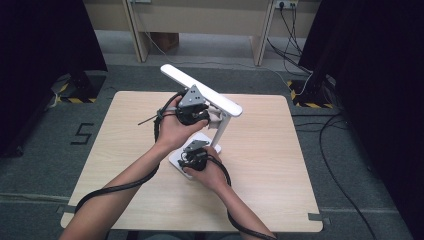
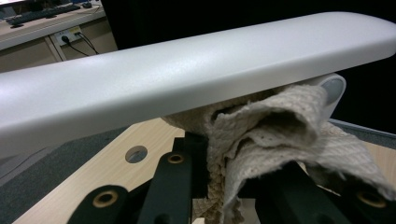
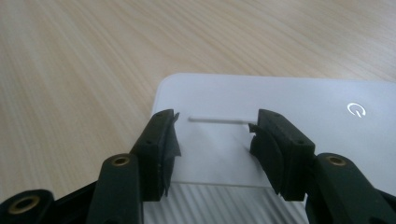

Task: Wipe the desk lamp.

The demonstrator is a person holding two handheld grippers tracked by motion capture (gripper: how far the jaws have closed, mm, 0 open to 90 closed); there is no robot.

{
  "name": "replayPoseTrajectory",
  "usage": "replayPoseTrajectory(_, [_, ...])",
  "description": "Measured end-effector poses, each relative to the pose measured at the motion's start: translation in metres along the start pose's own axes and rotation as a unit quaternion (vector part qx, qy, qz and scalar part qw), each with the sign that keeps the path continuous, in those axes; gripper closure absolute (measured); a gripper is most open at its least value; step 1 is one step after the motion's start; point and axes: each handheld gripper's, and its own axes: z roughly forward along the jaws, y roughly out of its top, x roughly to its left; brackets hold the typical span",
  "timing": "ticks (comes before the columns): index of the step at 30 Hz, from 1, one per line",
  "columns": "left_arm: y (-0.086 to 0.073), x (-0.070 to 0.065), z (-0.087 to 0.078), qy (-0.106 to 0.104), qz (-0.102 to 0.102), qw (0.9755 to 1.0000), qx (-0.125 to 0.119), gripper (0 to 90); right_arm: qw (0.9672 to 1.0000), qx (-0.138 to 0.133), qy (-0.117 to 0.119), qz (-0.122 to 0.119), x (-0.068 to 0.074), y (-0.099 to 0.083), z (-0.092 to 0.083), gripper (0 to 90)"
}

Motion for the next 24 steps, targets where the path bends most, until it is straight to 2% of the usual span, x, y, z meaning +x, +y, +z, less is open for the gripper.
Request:
replayPoseTrajectory(3, [0.000,0.001,-0.001,-0.001,0.003,1.0000,0.001,79.1,0.9999,-0.008,0.002,-0.008,0.008,0.001,-0.005,49.4])
replayPoseTrajectory(5, [0.000,0.002,-0.001,0.000,0.005,1.0000,0.002,79.1,0.9993,-0.020,0.008,-0.030,0.018,0.003,-0.009,49.7])
replayPoseTrajectory(6, [0.000,0.002,0.000,0.000,0.004,1.0000,0.003,79.0,0.9993,-0.017,0.011,-0.031,0.023,0.004,-0.011,49.4])
replayPoseTrajectory(7, [0.001,0.002,0.000,0.000,0.003,1.0000,0.003,79.1,0.9988,-0.014,0.012,-0.045,0.029,0.004,-0.012,49.7])
replayPoseTrajectory(8, [0.001,0.002,0.000,0.001,0.005,1.0000,0.004,79.1,0.9987,-0.008,0.010,-0.049,0.032,0.004,-0.012,50.3])
replayPoseTrajectory(9, [0.001,0.001,0.000,0.000,0.006,1.0000,0.004,79.1,0.9993,-0.003,0.004,-0.036,0.036,0.003,-0.012,51.4])
replayPoseTrajectory(12, [0.000,0.001,-0.001,-0.001,0.006,1.0000,0.004,79.1,0.9994,-0.005,-0.006,-0.032,0.031,0.000,-0.012,55.6])
replayPoseTrajectory(16, [0.000,0.002,-0.001,0.000,0.006,1.0000,0.003,79.1,0.9999,-0.002,-0.007,-0.012,0.026,-0.008,-0.015,56.7])
replayPoseTrajectory(24, [-0.002,0.001,0.000,0.000,0.008,1.0000,0.002,79.2,0.9991,-0.016,-0.013,-0.038,0.032,-0.011,-0.015,52.9])
